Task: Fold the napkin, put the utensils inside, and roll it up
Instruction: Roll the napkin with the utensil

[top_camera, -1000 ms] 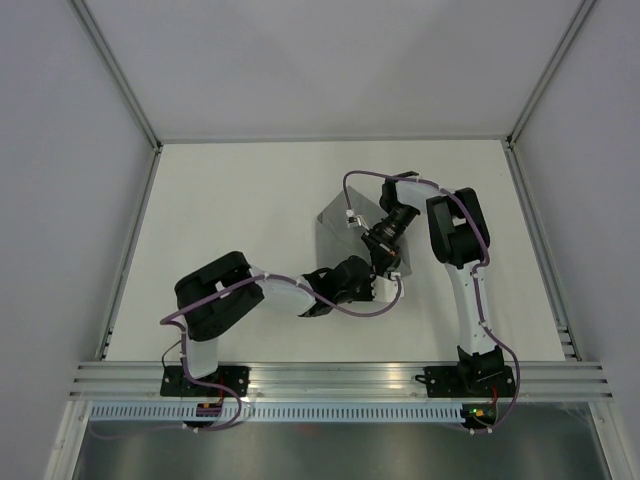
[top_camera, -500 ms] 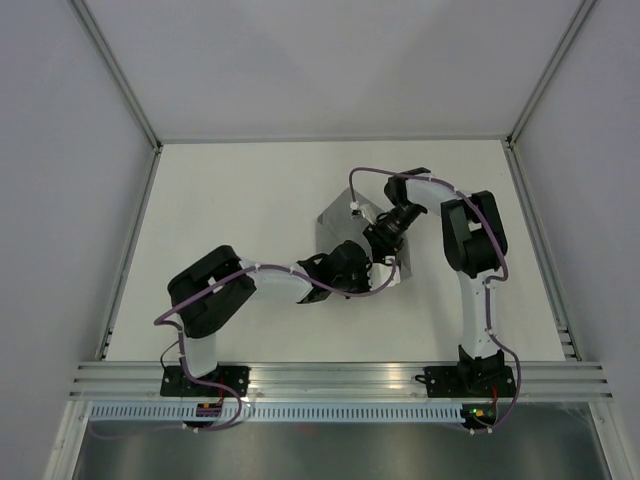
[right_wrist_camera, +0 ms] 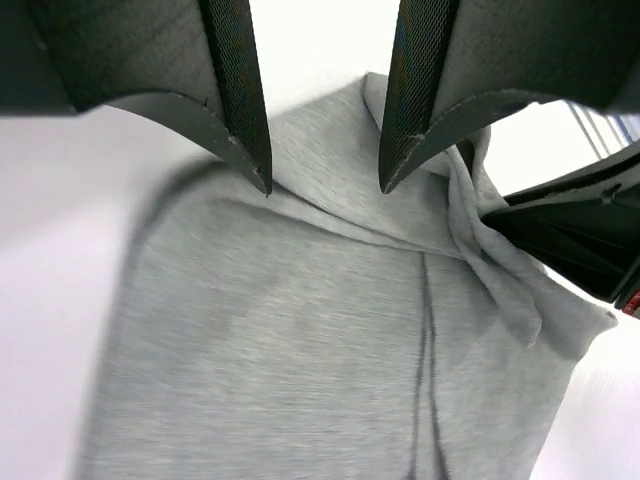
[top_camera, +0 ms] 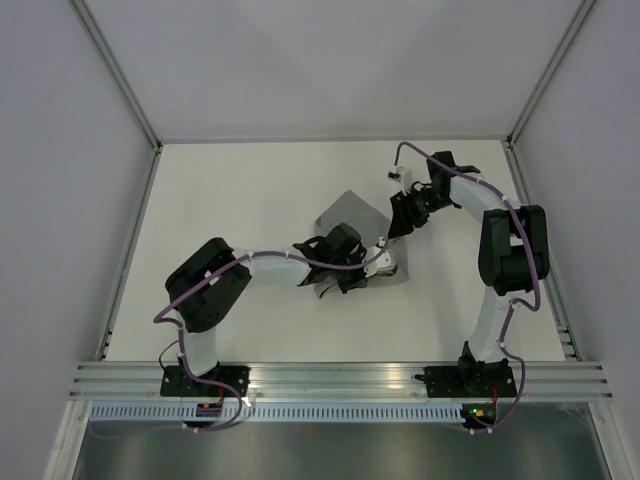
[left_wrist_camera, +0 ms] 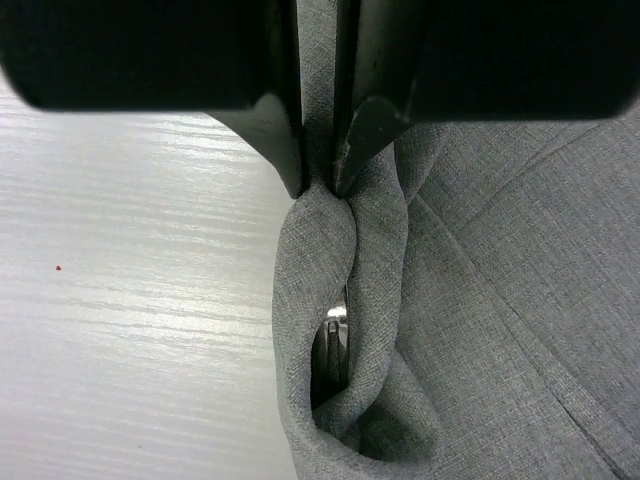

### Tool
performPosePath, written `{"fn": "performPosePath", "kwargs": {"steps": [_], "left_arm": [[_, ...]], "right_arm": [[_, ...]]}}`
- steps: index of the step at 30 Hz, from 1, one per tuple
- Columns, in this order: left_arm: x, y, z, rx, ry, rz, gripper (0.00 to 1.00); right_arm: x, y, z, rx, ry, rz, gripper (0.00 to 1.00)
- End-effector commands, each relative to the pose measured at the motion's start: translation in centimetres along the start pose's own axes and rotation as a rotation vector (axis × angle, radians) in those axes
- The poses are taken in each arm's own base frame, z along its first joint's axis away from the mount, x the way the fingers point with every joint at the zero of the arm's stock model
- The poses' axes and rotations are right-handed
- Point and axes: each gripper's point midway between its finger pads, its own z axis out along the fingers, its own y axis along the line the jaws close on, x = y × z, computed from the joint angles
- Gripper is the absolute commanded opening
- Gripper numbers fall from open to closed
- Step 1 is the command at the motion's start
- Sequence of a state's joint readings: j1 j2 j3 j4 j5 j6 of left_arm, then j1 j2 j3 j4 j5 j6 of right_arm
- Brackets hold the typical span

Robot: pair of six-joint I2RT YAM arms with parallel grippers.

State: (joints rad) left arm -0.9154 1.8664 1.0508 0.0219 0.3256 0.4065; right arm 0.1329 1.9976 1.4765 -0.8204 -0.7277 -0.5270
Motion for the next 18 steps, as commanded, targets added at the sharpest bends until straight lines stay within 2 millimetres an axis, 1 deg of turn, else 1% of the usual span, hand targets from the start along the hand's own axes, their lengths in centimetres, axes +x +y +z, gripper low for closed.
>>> {"fn": "performPosePath", "kwargs": {"steps": [1, 2, 3, 4, 5, 6, 7, 8, 9, 10, 11, 12, 13, 14, 15, 16, 17, 18], "left_arm": [[1.0, -1.5, -0.3, 0.124, 0.071, -0.148, 0.02], [1.0, -1.6, -0.2, 0.141, 0.078, -0.172, 0.02], [0.7, -0.9, 0.0, 0.143, 0.083, -0.193, 0.02], [1.3, -1.3, -0.1, 0.174, 0.122, -0.226, 0.02], [0.5, -0.6, -0.1, 0.174, 0.118, -0.241, 0.02], [1.1, -0.7, 0.3, 0.191, 0.145, -0.262, 0.02], [1.2, -0.7, 0.4, 0.202, 0.155, -0.275, 0.02], [1.6, -1.0, 0.2, 0.221, 0.188, -0.305, 0.02], [1.5, -0.5, 0.7, 0.228, 0.193, -0.323, 0.02], [1.4, -0.6, 0.7, 0.251, 0.199, -0.342, 0.02], [1.9, -0.9, 0.6, 0.269, 0.226, -0.369, 0.02], [1.4, -0.3, 0.5, 0.272, 0.222, -0.382, 0.02], [2.0, -0.5, 0.8, 0.295, 0.241, -0.405, 0.02], [1.7, -0.6, 0.7, 0.321, 0.239, -0.427, 0.02], [1.7, -0.3, 0.5, 0.33, 0.246, -0.449, 0.02], [1.7, -0.2, 0.5, 0.34, 0.242, -0.464, 0.02], [1.4, -0.3, 0.4, 0.368, 0.23, -0.5, 0.02], [1.3, 0.3, 0.2, 0.378, 0.217, -0.531, 0.02]], "right_arm": [[-3.1, -0.7, -3.8, 0.104, -0.192, -0.036, 0.53], [-3.8, 0.0, -5.3, 0.133, -0.237, -0.074, 0.53], [-4.3, -0.5, -6.1, 0.182, -0.278, -0.111, 0.54], [-3.0, -0.2, -5.8, 0.189, -0.274, -0.113, 0.54], [-4.3, 0.6, -7.4, 0.232, -0.337, -0.184, 0.55], [-4.1, 1.0, -7.7, 0.244, -0.352, -0.207, 0.56], [-2.7, 1.4, -7.2, 0.242, -0.345, -0.218, 0.56], [-3.0, 2.3, -8.2, 0.26, -0.374, -0.259, 0.56], [-2.8, 2.5, -8.3, 0.269, -0.386, -0.285, 0.57], [-1.7, 3.0, -7.8, 0.254, -0.37, -0.314, 0.57], [-1.6, 3.6, -8.3, 0.263, -0.383, -0.346, 0.57], [-1.4, 3.7, -8.3, 0.271, -0.393, -0.37, 0.57], [0.0, 4.0, -7.6, 0.262, -0.375, -0.37, 0.56], [0.1, 4.5, -7.9, 0.275, -0.388, -0.419, 0.56], [0.5, 4.8, -7.8, 0.276, -0.389, -0.446, 0.56], [1.8, 5.1, -7.1, 0.264, -0.376, -0.453, 0.56], [1.8, 5.8, -7.6, 0.28, -0.394, -0.493, 0.56], [2.1, 6.1, -7.6, 0.288, -0.394, -0.543, 0.56]]}}
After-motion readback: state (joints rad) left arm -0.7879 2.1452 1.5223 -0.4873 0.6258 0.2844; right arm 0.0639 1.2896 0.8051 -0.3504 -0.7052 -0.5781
